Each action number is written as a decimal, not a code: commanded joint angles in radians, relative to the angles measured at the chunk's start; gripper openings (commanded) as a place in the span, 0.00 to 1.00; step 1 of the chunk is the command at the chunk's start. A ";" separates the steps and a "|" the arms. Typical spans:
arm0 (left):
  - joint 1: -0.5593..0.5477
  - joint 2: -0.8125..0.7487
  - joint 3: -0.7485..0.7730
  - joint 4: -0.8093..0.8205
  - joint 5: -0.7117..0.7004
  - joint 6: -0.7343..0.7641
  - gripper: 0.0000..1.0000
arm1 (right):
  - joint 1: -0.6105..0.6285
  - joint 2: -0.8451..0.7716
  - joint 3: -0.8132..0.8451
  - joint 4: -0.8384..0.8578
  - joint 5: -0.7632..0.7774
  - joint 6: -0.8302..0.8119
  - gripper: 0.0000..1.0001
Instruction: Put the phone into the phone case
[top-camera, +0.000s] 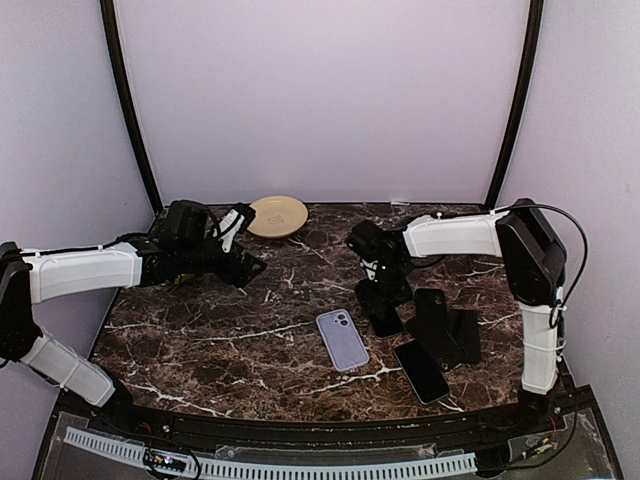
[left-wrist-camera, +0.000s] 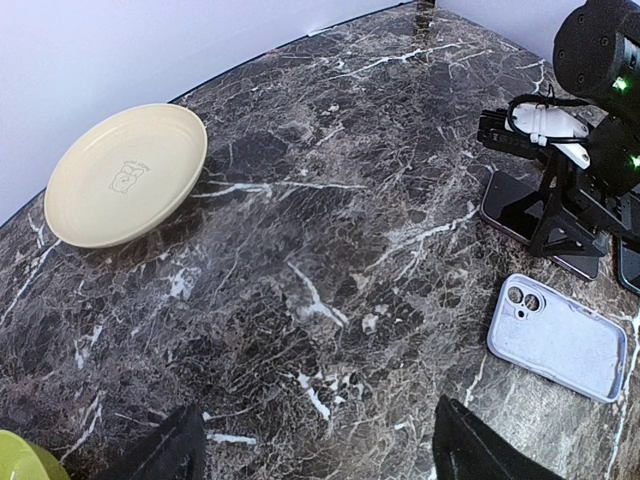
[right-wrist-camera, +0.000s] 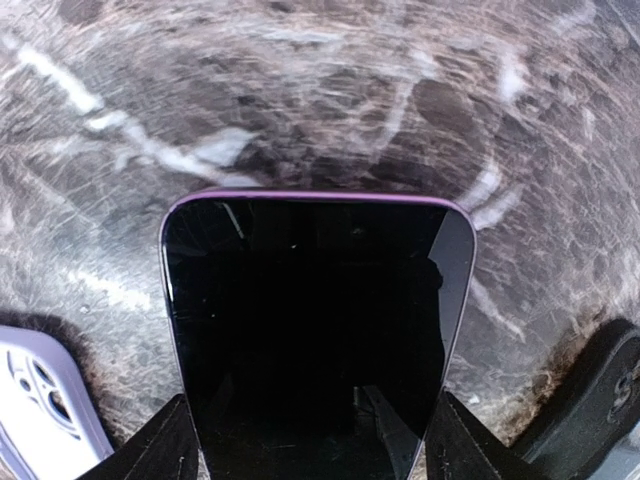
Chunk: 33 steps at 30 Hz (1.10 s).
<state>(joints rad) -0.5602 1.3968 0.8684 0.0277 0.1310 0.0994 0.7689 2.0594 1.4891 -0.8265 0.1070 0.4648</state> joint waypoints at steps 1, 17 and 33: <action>-0.006 -0.024 -0.008 -0.001 0.003 0.017 0.80 | -0.003 0.033 0.012 0.000 -0.055 -0.006 0.58; -0.007 -0.024 -0.008 -0.002 0.006 0.017 0.80 | 0.197 -0.330 -0.189 0.433 0.227 0.044 0.33; -0.007 -0.030 -0.010 0.000 0.007 0.019 0.80 | 0.475 -0.320 -0.365 0.580 0.510 0.253 0.17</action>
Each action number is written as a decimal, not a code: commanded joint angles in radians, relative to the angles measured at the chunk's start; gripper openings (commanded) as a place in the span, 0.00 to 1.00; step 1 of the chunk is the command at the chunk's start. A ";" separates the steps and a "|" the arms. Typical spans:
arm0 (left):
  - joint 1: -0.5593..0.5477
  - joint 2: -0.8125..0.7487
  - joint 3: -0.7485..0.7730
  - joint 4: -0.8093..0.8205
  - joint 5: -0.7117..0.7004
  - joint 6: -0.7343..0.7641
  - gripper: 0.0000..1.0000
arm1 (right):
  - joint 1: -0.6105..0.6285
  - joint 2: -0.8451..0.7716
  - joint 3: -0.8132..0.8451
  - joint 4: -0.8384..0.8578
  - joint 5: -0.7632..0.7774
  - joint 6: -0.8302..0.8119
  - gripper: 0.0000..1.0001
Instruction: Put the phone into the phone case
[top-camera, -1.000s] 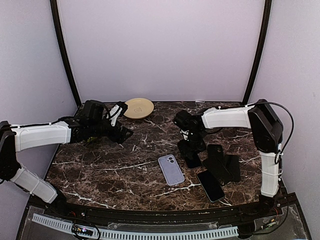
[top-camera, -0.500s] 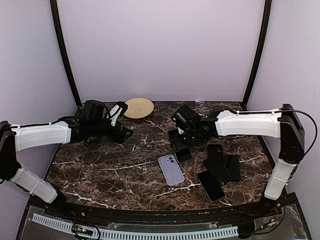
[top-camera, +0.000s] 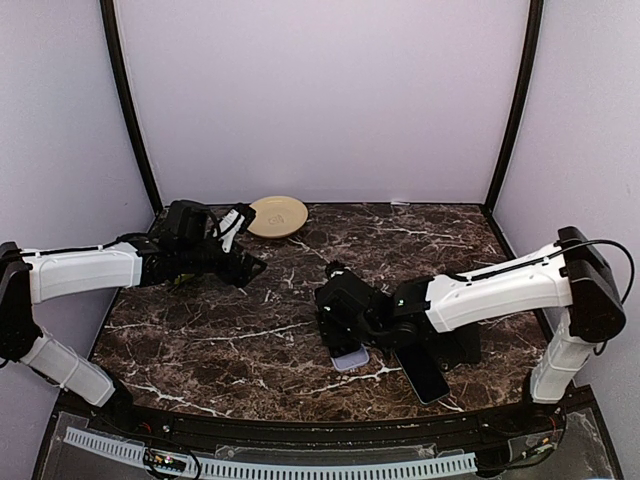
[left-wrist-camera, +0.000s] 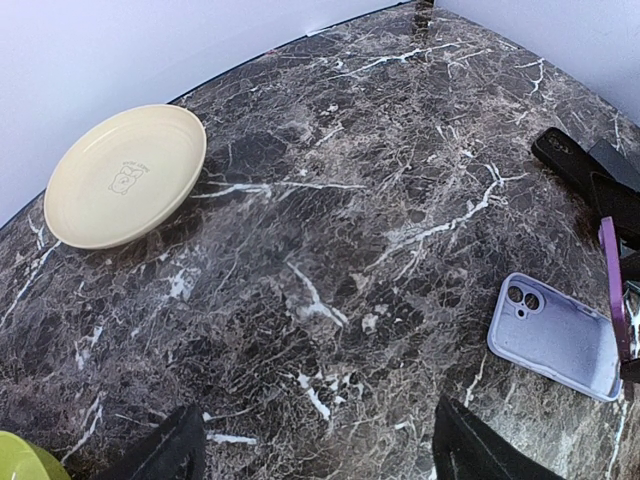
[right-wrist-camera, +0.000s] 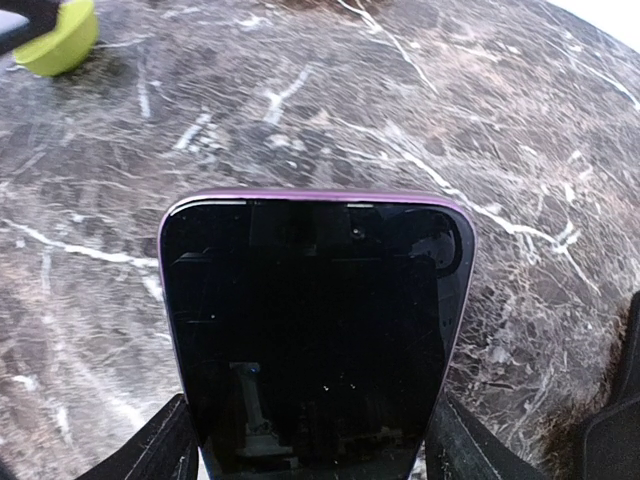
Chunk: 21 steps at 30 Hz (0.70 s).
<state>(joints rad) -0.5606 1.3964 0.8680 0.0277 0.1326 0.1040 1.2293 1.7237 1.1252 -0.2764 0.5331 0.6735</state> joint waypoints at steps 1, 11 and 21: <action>-0.007 -0.030 -0.009 0.000 0.006 0.014 0.80 | 0.015 0.018 -0.008 0.033 0.078 0.046 0.17; -0.008 -0.024 -0.009 0.000 0.007 0.014 0.80 | 0.015 0.057 -0.035 0.033 0.067 0.041 0.14; -0.008 -0.022 -0.011 0.000 0.007 0.017 0.80 | 0.013 0.103 -0.023 0.032 0.012 0.012 0.13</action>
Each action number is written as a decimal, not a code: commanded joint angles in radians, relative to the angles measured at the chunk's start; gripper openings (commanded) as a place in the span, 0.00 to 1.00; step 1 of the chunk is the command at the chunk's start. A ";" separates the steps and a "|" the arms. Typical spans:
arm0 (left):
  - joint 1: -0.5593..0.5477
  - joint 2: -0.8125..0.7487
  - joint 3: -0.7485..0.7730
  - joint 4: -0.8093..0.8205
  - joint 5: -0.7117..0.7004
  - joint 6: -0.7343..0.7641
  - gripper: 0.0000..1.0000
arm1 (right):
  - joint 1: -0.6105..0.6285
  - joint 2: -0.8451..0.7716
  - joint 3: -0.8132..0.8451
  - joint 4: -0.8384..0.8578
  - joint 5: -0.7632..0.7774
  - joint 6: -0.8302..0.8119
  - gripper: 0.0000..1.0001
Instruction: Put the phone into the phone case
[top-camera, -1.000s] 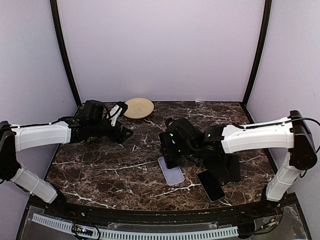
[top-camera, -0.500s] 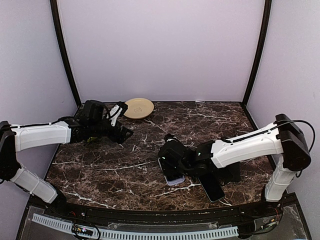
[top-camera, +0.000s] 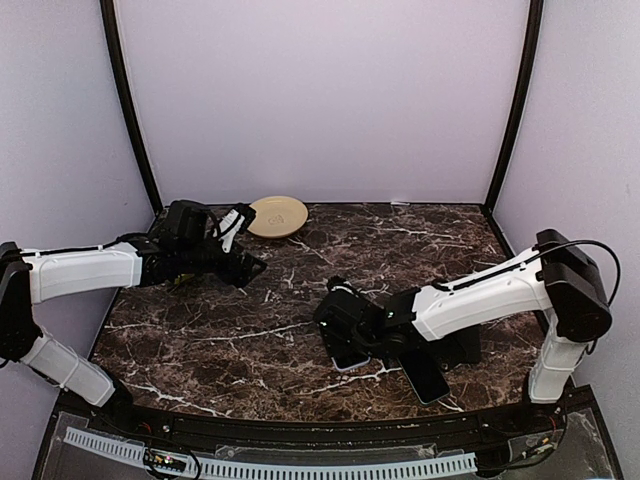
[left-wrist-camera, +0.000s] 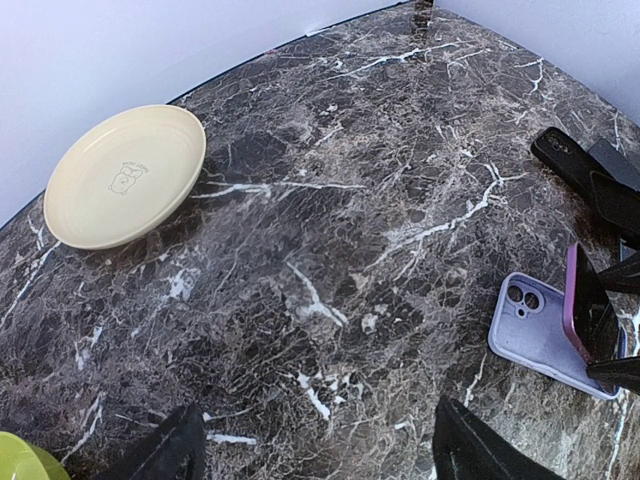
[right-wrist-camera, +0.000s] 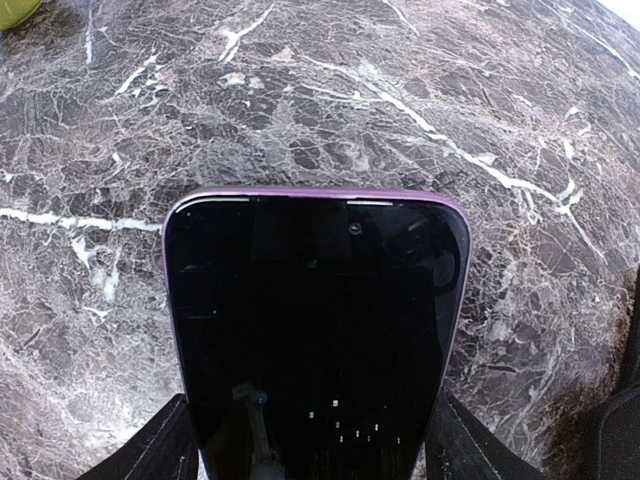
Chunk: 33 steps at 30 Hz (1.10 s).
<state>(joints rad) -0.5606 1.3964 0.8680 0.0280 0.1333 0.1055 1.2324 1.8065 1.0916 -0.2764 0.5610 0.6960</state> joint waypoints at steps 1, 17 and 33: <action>-0.007 -0.022 -0.011 0.000 0.006 0.016 0.80 | 0.010 0.021 0.010 0.029 -0.026 -0.011 0.13; -0.008 -0.024 -0.011 0.000 0.003 0.020 0.80 | 0.004 0.111 0.073 -0.157 -0.108 0.068 0.15; -0.008 -0.027 -0.013 0.000 -0.002 0.026 0.80 | -0.025 0.116 0.097 -0.237 -0.082 0.115 0.83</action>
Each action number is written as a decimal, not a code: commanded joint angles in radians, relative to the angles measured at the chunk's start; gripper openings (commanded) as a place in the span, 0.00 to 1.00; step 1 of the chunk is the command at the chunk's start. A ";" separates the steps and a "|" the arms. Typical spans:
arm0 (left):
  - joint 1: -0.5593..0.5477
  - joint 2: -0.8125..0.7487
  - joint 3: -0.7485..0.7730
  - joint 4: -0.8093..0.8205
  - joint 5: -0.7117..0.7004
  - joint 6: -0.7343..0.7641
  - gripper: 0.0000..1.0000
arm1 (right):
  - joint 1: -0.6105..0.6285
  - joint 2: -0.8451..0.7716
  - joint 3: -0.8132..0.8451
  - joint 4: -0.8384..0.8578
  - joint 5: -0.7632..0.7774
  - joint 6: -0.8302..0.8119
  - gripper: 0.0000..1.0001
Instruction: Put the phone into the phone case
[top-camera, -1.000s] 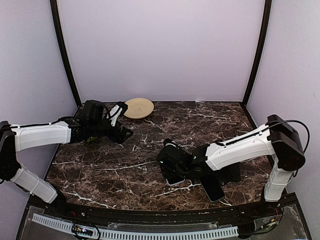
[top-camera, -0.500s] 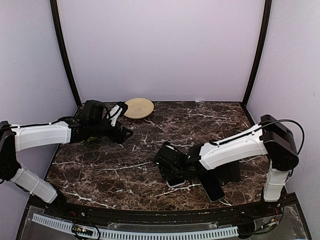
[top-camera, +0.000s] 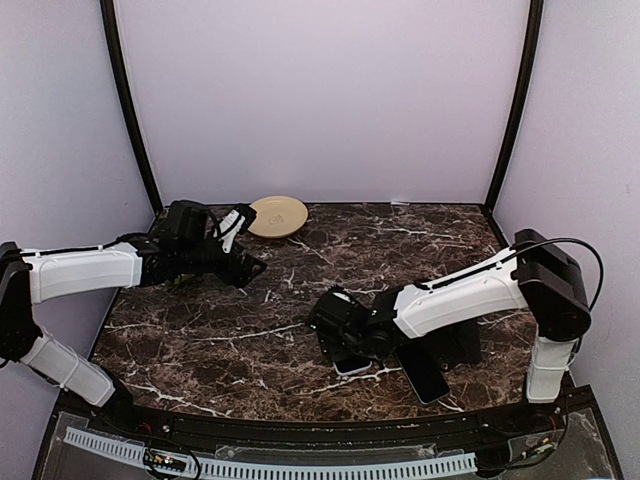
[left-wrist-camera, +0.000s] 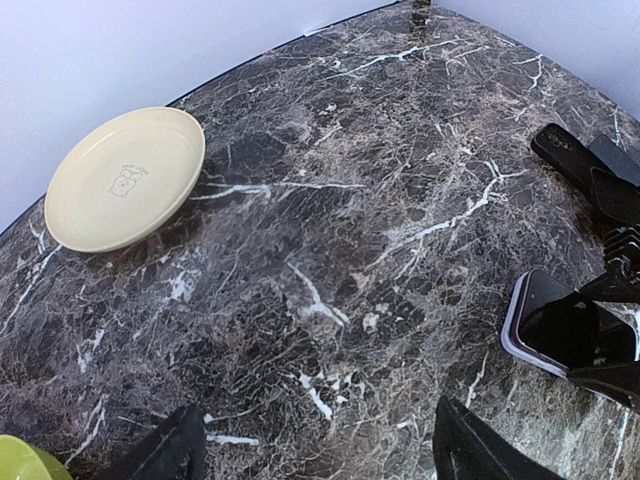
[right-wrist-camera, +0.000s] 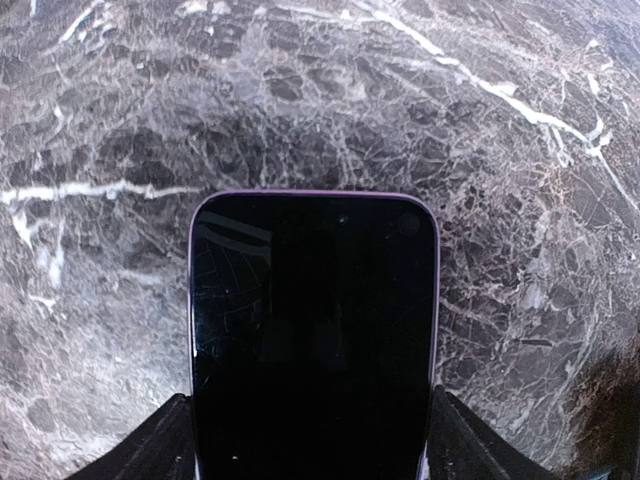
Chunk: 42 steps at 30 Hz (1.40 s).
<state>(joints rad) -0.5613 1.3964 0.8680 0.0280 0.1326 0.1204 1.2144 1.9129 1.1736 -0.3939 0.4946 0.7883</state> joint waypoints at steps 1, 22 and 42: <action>-0.007 -0.027 -0.013 0.000 -0.001 0.012 0.80 | -0.007 0.006 0.024 -0.128 -0.008 0.018 0.84; -0.007 -0.027 -0.014 0.000 0.005 0.015 0.80 | 0.003 0.030 0.144 -0.164 -0.208 -0.128 0.20; -0.007 -0.023 -0.015 0.001 0.004 0.016 0.80 | -0.078 -0.023 0.228 -0.346 -0.135 -0.068 0.98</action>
<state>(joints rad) -0.5613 1.3964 0.8680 0.0280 0.1329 0.1246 1.1824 1.9469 1.3716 -0.6594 0.3298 0.6743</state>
